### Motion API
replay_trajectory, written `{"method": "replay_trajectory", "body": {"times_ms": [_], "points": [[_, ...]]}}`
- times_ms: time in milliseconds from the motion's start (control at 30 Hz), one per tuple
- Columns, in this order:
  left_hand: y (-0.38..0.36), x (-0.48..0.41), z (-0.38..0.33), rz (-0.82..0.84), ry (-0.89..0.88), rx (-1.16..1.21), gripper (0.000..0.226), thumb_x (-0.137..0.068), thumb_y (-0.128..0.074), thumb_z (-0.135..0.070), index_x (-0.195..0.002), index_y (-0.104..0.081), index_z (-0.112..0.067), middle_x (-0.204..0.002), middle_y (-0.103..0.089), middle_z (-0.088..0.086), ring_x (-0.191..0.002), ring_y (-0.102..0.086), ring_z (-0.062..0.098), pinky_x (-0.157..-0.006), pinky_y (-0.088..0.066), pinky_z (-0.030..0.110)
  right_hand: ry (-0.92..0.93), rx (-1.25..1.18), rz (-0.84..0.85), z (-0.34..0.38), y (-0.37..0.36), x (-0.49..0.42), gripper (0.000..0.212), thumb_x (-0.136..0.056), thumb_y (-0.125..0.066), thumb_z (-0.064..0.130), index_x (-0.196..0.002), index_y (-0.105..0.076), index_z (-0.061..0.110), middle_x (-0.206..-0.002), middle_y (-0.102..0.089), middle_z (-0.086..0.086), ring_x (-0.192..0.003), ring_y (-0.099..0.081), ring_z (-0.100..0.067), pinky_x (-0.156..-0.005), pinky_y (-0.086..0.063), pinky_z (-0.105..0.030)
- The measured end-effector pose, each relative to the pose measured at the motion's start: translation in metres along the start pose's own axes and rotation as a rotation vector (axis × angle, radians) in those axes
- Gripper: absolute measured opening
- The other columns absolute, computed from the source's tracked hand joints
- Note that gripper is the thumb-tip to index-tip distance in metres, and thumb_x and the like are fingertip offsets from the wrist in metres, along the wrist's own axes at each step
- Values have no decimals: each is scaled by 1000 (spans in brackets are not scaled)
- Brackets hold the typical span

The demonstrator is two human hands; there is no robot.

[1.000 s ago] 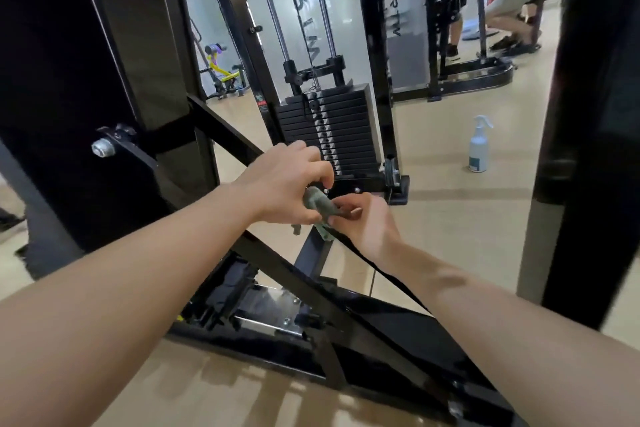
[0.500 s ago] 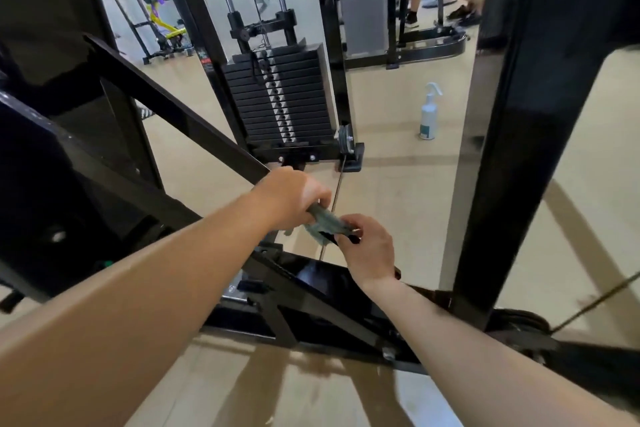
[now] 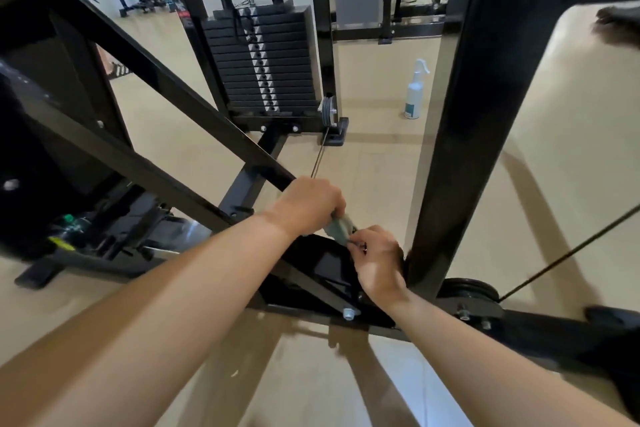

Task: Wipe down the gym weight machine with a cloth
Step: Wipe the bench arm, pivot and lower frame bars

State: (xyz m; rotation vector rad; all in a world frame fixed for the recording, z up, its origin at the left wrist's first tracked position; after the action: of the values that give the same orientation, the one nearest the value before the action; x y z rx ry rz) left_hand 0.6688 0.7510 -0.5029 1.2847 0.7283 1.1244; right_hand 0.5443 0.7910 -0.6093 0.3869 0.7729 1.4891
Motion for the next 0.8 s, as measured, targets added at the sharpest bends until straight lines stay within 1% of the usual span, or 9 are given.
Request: {"method": "replay_trajectory", "body": {"times_ms": [100,133,200,300,367,467,600,700,800], "points": [[2,17,-10,-30,-48,-44,29,-97,-58,-16,-111,-74,-37,-104,-68,-2,-102,-63,27,-91,-51,38,173,154,24,4,7,9,6,-88,-60,2,-89,-65,-1,-104,-55,-16,-90,-52,-19,-72,-45,-21],[2,24,-13,-21,-49,-41,30,-97,-58,-18,-111,-74,-39,-104,-66,-2,-104,-61,28,-92,-51,41,185,113,22,5,10,13,3,-86,-60,0,-85,-63,0,-104,-54,-13,-90,-50,-18,-71,-45,-20],[2,42,-15,-29,-29,9,33,-99,-56,-20,-116,-71,-43,-113,-62,-2,-109,-57,28,-93,-51,43,264,62,86,9,9,22,13,-80,-67,0,-71,-62,9,-101,-59,-3,-89,-49,-21,-70,-45,-24],[13,86,-12,-240,-88,77,31,-97,-61,-21,-121,-69,-39,-116,-65,-8,-113,-56,21,-90,-51,38,269,45,191,12,12,30,23,-79,-73,9,-64,-58,15,-101,-59,1,-95,-52,-19,-70,-49,-31],[14,125,-9,-409,-106,121,24,-90,-68,-20,-112,-74,-28,-103,-70,-7,-101,-60,18,-80,-52,36,267,24,196,15,18,31,22,-80,-78,14,-67,-59,14,-99,-58,2,-97,-55,-18,-71,-52,-36],[-3,176,-5,-461,-94,188,15,-92,-66,-24,-104,-74,-22,-94,-68,-5,-87,-58,17,-72,-49,32,347,-55,170,23,27,28,21,-78,-81,15,-79,-60,13,-110,-56,-1,-101,-56,-19,-78,-53,-34],[-46,215,21,-533,152,281,12,-90,-67,-35,-95,-73,-25,-89,-66,-11,-83,-60,13,-64,-54,32,401,-24,222,13,15,14,30,-77,-79,4,-105,-69,11,-117,-60,-7,-107,-60,-26,-93,-48,-29],[-71,218,55,-498,398,327,30,-86,-78,-31,-114,-72,-24,-111,-68,-7,-103,-62,16,-83,-57,38,381,35,277,4,-1,5,30,-72,-83,2,-101,-76,5,-103,-68,-13,-94,-68,-33,-91,-47,-25],[-80,208,78,-358,484,332,61,-91,-74,-36,-146,-51,-23,-148,-51,-2,-136,-45,19,-106,-48,43,384,41,282,16,-4,-5,27,-73,-84,8,-99,-77,5,-101,-68,-12,-94,-68,-33,-92,-51,-40]]}}
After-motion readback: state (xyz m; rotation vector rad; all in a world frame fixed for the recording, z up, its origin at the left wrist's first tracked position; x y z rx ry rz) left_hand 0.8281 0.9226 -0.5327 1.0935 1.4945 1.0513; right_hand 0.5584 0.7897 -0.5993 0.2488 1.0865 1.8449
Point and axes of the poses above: each hand's wrist, its own x-axis away from the middle knuckle, its own y-axis out of the back of the hand, z = x × y, the point moved 4 cm from there along -x, towards the middle knuckle
